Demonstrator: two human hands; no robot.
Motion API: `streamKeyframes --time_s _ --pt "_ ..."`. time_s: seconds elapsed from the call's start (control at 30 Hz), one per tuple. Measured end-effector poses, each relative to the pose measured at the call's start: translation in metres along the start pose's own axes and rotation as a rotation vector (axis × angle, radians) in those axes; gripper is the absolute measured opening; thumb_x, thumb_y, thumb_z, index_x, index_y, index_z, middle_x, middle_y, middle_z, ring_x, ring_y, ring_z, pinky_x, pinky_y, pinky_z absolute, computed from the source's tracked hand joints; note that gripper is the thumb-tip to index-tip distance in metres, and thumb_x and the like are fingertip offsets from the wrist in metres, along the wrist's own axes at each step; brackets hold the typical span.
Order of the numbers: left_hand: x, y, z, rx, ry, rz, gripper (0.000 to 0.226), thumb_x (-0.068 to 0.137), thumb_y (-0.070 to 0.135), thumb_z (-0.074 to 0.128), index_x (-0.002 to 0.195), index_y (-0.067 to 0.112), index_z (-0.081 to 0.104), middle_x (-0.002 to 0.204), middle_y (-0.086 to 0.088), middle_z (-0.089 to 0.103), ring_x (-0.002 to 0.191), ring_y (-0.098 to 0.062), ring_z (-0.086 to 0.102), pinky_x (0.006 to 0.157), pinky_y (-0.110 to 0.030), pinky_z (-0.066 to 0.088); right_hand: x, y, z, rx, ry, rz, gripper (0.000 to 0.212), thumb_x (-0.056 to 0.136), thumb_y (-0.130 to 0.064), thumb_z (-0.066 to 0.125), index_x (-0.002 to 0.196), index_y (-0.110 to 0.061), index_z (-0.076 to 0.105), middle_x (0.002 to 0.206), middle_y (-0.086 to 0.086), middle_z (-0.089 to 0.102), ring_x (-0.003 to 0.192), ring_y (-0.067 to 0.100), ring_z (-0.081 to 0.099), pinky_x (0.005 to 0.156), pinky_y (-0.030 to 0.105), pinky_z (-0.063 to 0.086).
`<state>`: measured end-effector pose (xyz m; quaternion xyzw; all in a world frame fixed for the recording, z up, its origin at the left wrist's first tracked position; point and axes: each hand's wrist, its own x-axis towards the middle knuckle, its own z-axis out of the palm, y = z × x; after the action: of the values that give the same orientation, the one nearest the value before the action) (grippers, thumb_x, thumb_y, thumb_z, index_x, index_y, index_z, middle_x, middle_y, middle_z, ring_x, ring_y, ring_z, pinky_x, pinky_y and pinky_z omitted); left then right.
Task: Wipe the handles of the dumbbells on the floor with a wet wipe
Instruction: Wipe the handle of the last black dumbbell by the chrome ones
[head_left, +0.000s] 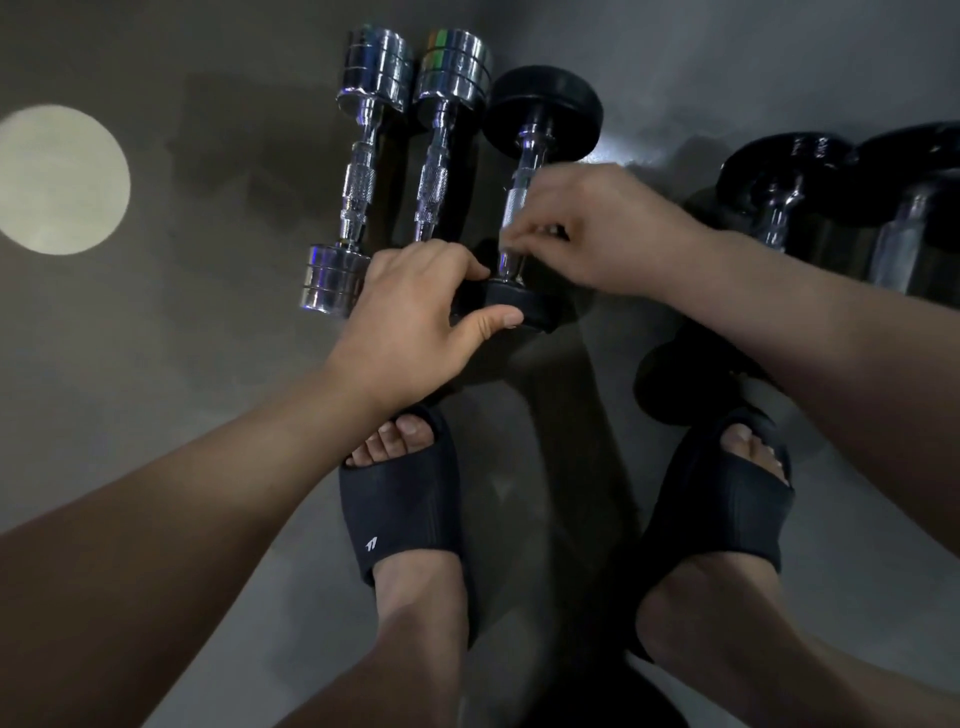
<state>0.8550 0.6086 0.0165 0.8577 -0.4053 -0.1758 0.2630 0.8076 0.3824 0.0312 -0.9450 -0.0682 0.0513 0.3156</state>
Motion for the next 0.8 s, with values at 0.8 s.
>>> streamKeyframes --time_s 0.8 --pt "-0.001 0.000 0.002 -0.037 -0.004 -0.016 0.053 0.090 0.058 0.063 0.109 0.008 0.064 0.104 -0.005 0.063 0.102 -0.023 0.057 0.085 -0.022 0.037 -0.015 -0.001 0.014 -0.103 0.118 0.019 0.014 0.093 -0.015 0.064 0.096 -0.009 0.076 0.090 0.007 0.065 0.087 0.024 0.062 0.077 0.033 0.051"
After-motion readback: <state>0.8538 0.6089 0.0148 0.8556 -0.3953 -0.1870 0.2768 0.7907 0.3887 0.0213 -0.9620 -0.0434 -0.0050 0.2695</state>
